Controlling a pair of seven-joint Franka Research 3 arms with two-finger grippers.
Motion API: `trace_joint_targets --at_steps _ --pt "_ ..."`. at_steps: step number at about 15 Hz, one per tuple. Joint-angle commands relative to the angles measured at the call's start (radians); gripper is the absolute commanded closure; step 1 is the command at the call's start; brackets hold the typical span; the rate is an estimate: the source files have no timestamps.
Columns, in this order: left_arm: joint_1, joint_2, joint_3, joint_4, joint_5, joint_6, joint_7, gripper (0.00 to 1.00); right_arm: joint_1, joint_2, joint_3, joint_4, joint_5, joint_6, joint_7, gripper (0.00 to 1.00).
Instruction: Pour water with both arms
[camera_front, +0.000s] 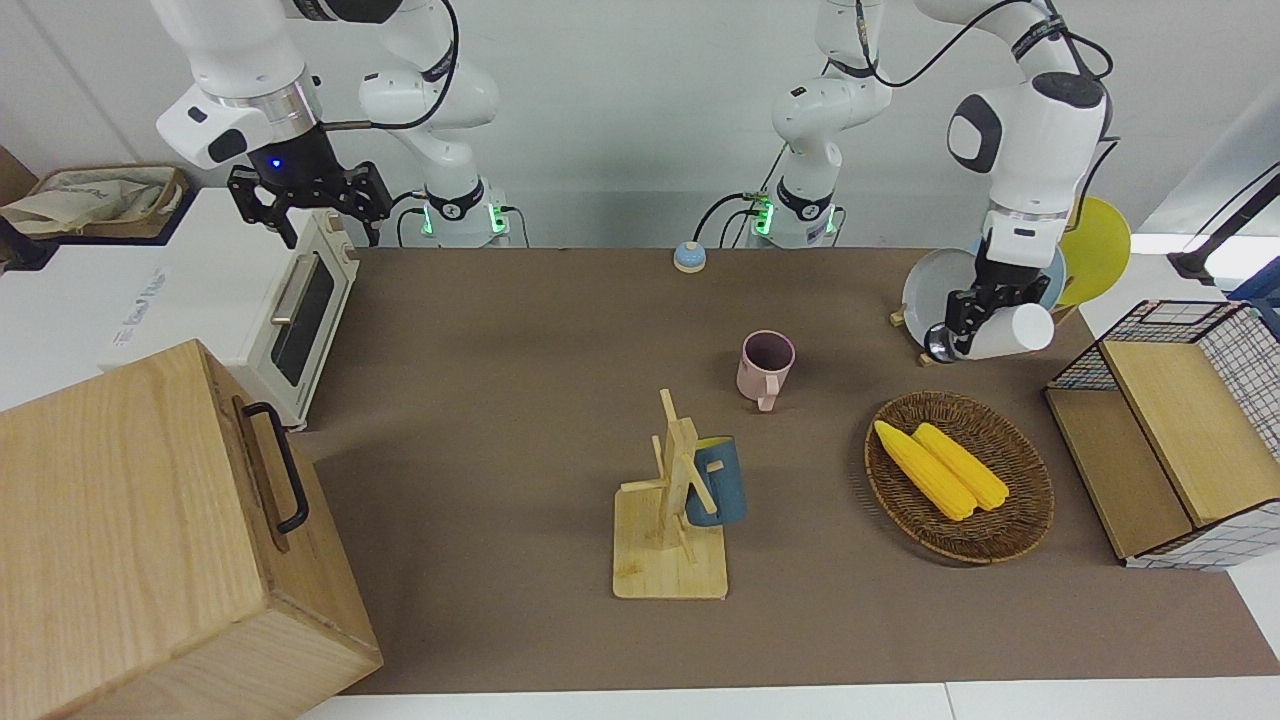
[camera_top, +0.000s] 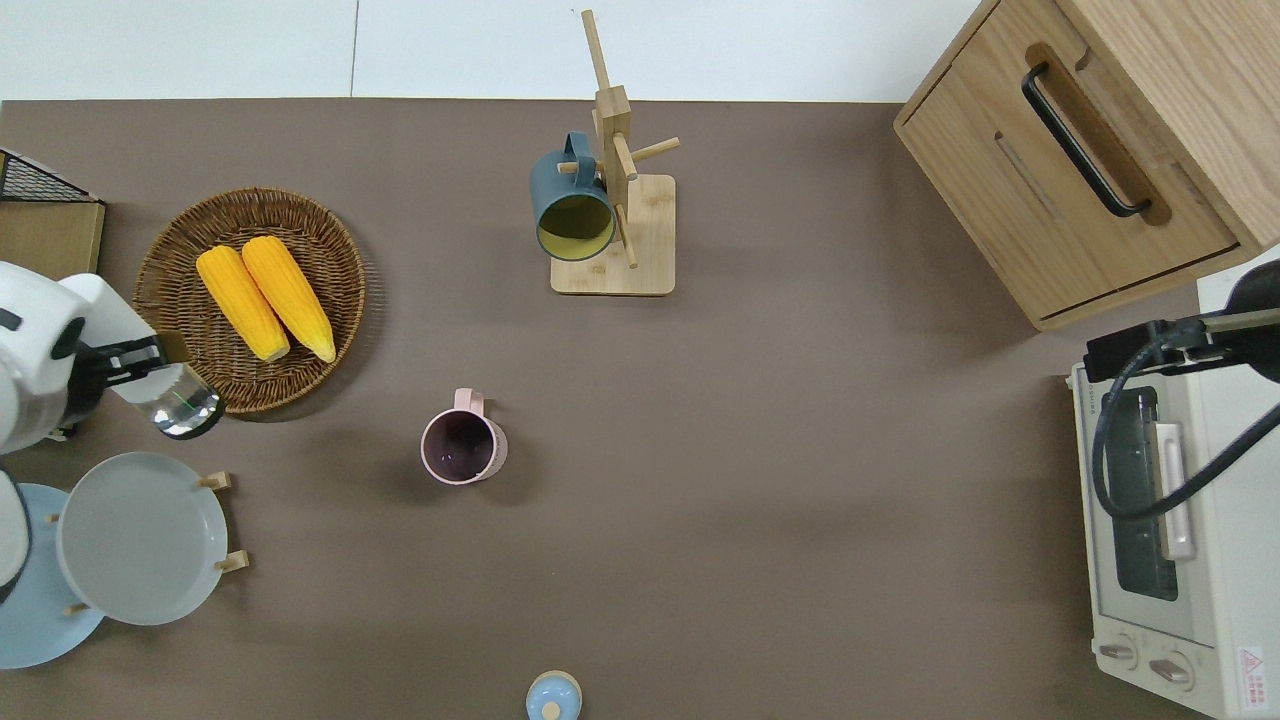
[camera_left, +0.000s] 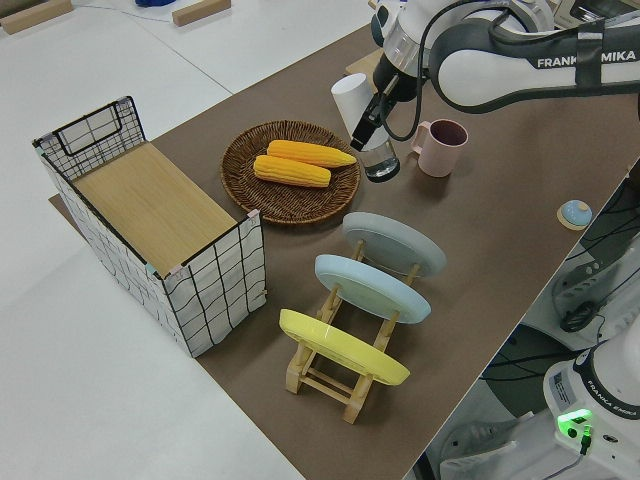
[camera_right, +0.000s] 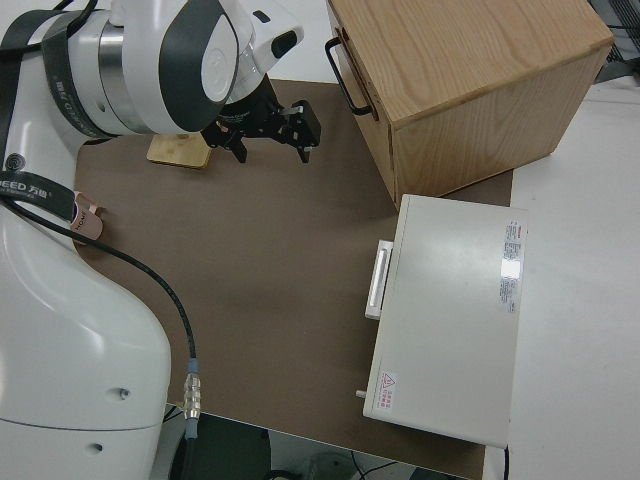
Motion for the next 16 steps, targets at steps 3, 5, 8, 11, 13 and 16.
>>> trace_joint_targets --at_steps 3,5,8,11,13,16 --pt "0.087 0.072 -0.002 0.247 0.037 -0.003 -0.003 1.00 0.000 -0.007 -0.002 0.000 0.000 -0.001 -0.020 0.011" --pt "0.098 0.112 0.006 0.342 0.039 -0.003 0.008 1.00 0.000 -0.007 -0.002 0.000 0.000 -0.001 -0.020 0.011" --pt "0.112 0.184 0.018 0.472 0.059 -0.003 0.033 1.00 0.000 -0.007 -0.002 0.000 0.000 -0.001 -0.020 0.011" --pt "0.110 0.225 0.052 0.529 0.076 0.001 0.082 1.00 0.000 -0.007 -0.002 0.000 0.000 -0.001 -0.020 0.011" --pt "0.110 0.247 0.082 0.548 0.071 0.029 0.123 1.00 0.000 -0.007 -0.002 0.000 0.000 -0.001 -0.020 0.011" --pt "0.110 0.274 0.122 0.552 0.062 0.092 0.180 1.00 0.000 -0.007 -0.002 0.000 0.000 -0.001 -0.020 0.011"
